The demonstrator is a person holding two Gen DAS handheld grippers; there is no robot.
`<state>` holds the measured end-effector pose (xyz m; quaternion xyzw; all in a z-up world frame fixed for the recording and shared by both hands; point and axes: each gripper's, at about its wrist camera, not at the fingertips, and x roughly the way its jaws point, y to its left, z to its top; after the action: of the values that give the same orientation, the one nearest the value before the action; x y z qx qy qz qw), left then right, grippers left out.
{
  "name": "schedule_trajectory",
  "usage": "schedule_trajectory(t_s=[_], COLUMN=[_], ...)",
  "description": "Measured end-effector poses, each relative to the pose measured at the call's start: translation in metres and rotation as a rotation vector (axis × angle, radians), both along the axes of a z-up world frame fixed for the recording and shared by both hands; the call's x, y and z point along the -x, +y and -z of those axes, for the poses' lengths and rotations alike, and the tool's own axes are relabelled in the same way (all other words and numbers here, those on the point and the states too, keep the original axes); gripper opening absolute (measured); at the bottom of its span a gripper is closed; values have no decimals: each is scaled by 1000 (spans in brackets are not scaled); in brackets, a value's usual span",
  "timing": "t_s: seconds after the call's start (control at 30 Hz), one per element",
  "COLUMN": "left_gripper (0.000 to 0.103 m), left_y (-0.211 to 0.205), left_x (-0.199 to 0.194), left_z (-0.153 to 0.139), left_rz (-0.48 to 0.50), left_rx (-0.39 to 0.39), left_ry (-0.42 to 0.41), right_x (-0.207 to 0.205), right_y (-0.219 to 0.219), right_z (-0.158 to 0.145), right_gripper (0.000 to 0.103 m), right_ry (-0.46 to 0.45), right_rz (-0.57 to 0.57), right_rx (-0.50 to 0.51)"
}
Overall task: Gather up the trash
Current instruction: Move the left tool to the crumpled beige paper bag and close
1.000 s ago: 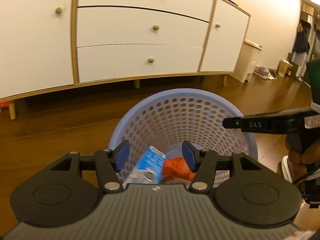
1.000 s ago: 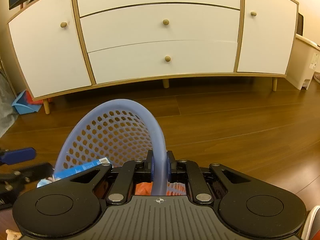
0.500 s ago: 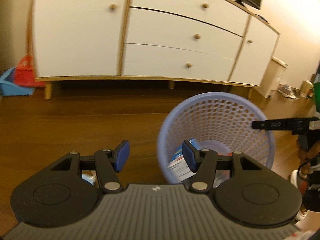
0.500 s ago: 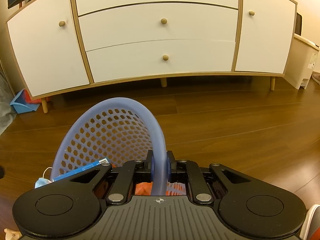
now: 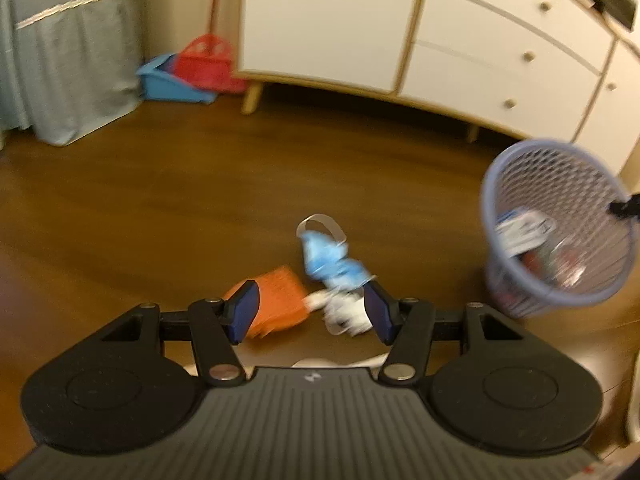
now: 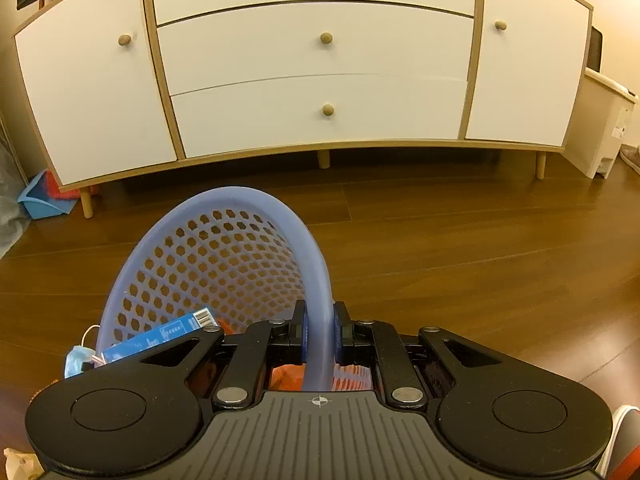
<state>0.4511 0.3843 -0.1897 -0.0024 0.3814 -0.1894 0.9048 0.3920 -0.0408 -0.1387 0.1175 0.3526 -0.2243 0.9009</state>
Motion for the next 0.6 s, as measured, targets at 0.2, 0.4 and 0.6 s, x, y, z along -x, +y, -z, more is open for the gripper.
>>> schedule_trajectory(t_s=[0.2,0.4,0.6], left_gripper=[53,53,53], left_y=[28,32,28], left_x=[15,22,16], left_z=[24,50,79], left_rz=[-75,-103,-117], left_rx=[-28,-66,-107], left_ry=[69,131,176], right_x=[1,1,0], right_y=[3,4,4], right_z=[0,-1,-2], right_gripper=[8,8,8], right_ry=[3,3,4], right_rz=[-1,-14,-17], right_rx=[-1,7,15])
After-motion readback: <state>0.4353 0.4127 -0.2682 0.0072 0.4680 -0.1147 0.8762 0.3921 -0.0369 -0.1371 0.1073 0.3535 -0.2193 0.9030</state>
